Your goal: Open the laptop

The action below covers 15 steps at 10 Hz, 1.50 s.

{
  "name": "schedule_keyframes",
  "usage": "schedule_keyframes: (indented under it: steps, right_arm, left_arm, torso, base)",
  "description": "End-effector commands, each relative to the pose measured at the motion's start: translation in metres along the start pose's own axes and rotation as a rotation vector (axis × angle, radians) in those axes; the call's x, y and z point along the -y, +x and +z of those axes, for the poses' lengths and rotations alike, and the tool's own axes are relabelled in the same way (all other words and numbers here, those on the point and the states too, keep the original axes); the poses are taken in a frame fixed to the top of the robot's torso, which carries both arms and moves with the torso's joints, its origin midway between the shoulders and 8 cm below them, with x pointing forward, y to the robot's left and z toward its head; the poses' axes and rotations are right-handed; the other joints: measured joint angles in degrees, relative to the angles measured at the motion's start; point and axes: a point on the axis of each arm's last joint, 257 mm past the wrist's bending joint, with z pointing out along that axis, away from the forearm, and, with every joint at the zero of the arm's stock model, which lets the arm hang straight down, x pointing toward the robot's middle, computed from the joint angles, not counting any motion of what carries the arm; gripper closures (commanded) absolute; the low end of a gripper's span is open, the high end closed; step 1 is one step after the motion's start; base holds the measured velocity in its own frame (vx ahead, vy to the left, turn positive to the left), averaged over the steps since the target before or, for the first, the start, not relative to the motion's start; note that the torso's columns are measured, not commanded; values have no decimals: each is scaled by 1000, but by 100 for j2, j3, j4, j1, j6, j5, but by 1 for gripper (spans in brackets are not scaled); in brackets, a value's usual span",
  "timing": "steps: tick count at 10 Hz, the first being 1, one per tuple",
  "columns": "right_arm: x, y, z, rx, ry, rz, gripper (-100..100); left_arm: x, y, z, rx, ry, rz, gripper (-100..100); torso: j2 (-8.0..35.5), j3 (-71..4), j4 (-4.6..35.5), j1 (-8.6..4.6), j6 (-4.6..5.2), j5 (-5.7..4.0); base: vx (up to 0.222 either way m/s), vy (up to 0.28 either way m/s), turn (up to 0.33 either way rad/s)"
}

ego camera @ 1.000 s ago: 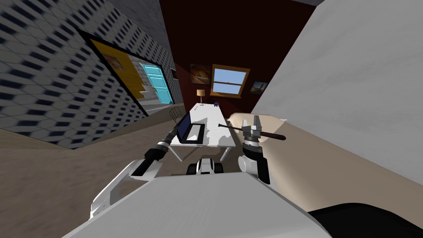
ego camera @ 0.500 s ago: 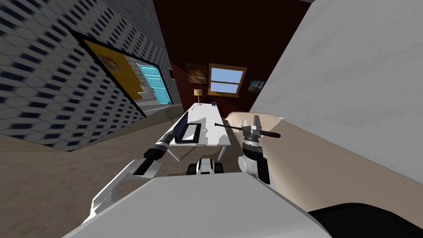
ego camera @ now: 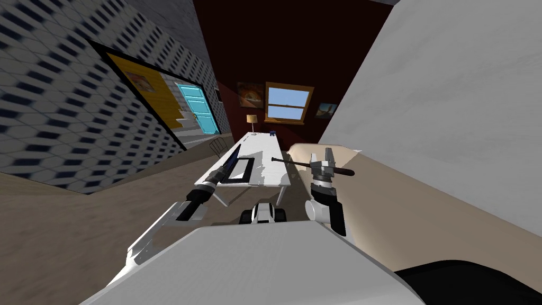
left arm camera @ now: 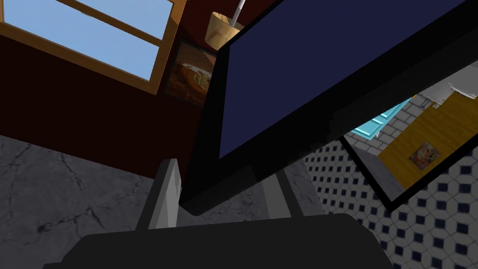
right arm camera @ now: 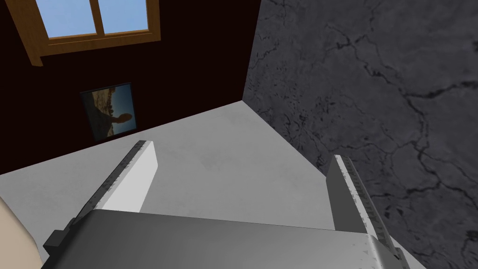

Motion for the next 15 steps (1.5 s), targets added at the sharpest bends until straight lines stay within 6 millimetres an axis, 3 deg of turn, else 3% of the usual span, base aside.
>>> schedule_keyframes:
  steps: [1,5,6,15]
  right_arm:
    - [0,0,0,0,0,0,0]
    - [0,0,0,0,0,0,0]
    - [0,0,0,0,0,0,0]
    - [0,0,0,0,0,0,0]
  left_arm:
    - [-15,12,2,-15,-9,89,100]
    - [-29,23,7,-29,-6,214,100]
    - [-22,18,7,-18,4,195,100]
    - [-14,78,36,-26,13,454,100]
  torso:
    - [-4,-2,1,6,1,2]
    - [7,4,2,4,-9,0]
    - [-1,-1,2,12,-7,2]
    - [-39,-23,-15,25,-12,3]
  base:
    - [-10,-89,0]
    - [-20,-94,-3]
    - [-4,-44,-1]
    - [-20,2,42]
